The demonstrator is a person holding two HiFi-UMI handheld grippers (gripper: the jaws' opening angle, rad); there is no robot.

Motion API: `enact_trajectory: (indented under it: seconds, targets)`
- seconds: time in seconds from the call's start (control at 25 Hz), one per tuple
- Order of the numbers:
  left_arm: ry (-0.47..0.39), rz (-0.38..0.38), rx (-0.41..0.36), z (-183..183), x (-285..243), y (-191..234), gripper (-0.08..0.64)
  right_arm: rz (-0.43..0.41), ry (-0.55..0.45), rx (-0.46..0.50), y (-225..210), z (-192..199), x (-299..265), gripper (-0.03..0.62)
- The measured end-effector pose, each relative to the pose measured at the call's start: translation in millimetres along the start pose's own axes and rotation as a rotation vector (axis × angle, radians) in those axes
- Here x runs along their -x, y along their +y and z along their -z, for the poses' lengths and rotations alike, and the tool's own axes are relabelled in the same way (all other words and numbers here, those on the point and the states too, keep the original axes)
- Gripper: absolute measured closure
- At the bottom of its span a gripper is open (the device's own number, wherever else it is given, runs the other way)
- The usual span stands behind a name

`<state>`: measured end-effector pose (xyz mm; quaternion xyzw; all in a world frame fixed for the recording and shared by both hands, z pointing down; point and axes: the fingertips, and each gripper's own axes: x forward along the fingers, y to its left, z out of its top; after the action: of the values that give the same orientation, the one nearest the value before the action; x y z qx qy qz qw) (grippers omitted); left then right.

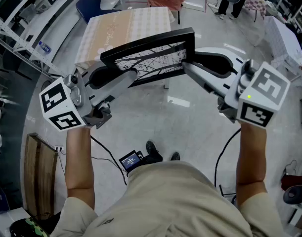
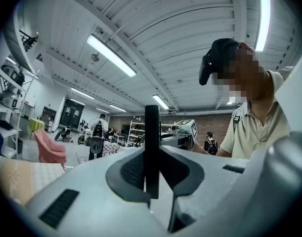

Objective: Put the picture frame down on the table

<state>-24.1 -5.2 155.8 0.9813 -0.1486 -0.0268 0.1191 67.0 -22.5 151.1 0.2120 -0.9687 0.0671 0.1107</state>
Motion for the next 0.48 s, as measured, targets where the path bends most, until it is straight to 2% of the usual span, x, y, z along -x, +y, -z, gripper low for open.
enact_trajectory:
  seconds: [0.48]
  targets:
    - [0.000,0.014,-0.005,-1.3,0.3,-0.6,0.500,0.026,-0.002,-0.009,2.5,0.6,1.4,0.520]
